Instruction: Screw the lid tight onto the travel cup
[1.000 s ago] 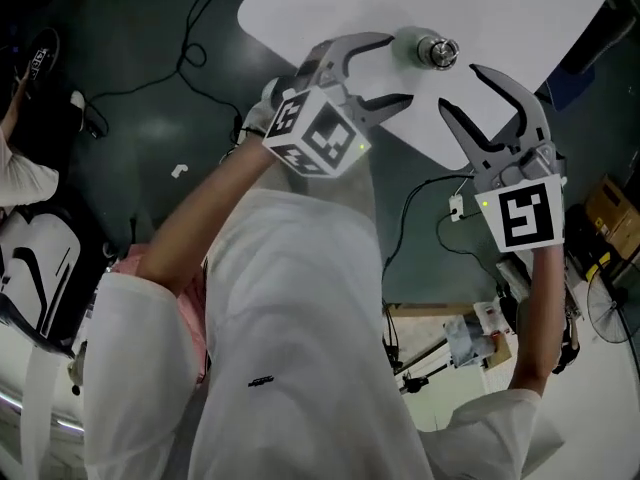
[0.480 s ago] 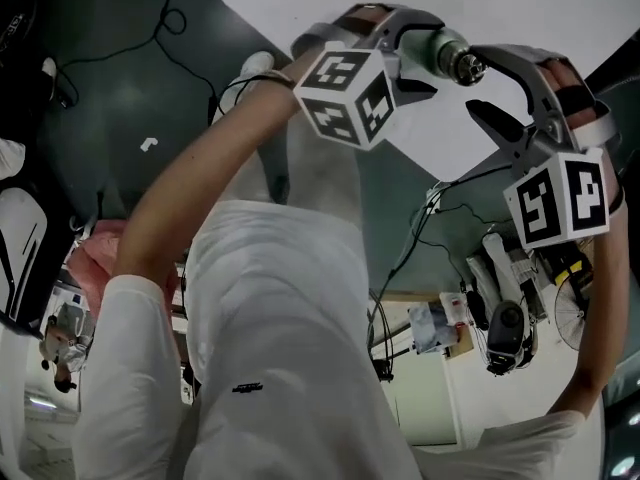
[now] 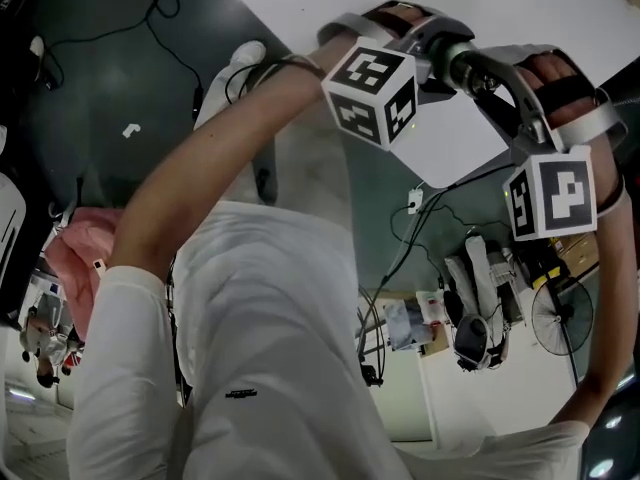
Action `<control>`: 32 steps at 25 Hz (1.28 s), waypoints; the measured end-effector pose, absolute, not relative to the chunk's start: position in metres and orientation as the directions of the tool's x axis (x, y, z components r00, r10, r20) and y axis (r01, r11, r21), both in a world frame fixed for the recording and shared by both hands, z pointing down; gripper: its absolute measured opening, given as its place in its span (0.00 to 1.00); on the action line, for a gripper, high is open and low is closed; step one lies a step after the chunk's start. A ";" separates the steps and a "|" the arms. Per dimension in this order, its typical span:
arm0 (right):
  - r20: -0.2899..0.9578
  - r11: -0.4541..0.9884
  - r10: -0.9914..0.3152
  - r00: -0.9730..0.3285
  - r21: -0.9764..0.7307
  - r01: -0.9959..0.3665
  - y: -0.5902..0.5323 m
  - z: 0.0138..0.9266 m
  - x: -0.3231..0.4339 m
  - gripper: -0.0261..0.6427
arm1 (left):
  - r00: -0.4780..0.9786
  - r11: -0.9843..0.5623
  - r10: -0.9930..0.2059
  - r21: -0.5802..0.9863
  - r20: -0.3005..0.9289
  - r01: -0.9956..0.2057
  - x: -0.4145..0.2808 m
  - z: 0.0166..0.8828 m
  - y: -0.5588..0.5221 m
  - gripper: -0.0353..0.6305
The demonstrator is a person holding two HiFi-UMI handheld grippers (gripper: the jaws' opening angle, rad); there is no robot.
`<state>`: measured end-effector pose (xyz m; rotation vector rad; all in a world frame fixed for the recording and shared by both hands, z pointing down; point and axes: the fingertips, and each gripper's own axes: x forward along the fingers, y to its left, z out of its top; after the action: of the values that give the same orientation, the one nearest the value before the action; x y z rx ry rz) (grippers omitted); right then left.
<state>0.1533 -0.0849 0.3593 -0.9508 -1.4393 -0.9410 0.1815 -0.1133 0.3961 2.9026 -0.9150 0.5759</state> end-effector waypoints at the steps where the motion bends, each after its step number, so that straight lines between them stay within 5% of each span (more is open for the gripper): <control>1: 0.997 0.332 0.044 -0.058 0.040 0.942 -0.084 0.360 0.154 0.39 | 0.759 -0.825 -0.545 -0.066 0.357 -0.561 0.182 0.397 -0.113 0.60; 8: 0.997 0.235 0.044 -0.064 0.052 0.970 -0.084 0.357 0.157 0.39 | 0.767 -0.828 -0.543 -0.068 0.343 -0.557 0.182 0.395 -0.113 0.60; 14: 0.997 0.461 0.049 -0.058 0.029 0.887 -0.086 0.357 0.153 0.39 | 0.763 -0.824 -0.550 -0.069 0.340 -0.563 0.182 0.393 -0.113 0.60; 22: 0.988 0.833 0.047 -0.145 0.042 0.552 -0.090 0.356 0.144 0.39 | 0.761 -0.822 -0.551 -0.065 0.342 -0.566 0.180 0.394 -0.112 0.60; 32: 0.985 0.973 0.010 -0.175 0.030 0.230 -0.096 0.356 0.140 0.39 | 0.764 -0.823 -0.548 -0.060 0.340 -0.565 0.179 0.393 -0.113 0.60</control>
<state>0.1404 -0.0964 0.3556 -0.1802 -1.7388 -0.1965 0.1795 -0.1130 0.3933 2.9071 -0.9176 0.5374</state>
